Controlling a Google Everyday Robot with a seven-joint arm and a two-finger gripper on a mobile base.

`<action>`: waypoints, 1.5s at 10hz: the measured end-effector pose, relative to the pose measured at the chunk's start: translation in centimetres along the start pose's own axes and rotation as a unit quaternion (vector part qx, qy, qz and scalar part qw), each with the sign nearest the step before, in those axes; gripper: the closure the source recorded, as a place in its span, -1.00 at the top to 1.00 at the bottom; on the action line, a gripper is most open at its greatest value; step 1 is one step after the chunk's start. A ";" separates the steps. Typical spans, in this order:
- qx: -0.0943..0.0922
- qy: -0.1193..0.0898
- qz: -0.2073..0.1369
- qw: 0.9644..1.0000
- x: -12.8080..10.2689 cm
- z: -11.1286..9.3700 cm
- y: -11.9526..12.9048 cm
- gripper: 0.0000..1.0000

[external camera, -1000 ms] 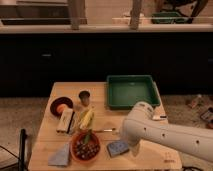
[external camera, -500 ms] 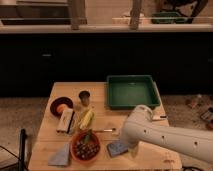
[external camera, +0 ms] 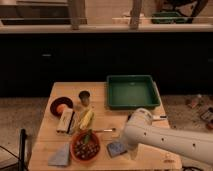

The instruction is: Place sponge in tray

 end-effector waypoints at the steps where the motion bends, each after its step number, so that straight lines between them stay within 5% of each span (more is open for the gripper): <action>1: 0.001 -0.001 -0.001 1.000 0.2 0.5 0.1 0.60; 15: 0.014 -0.010 0.009 1.000 1.7 4.8 0.6 0.60</action>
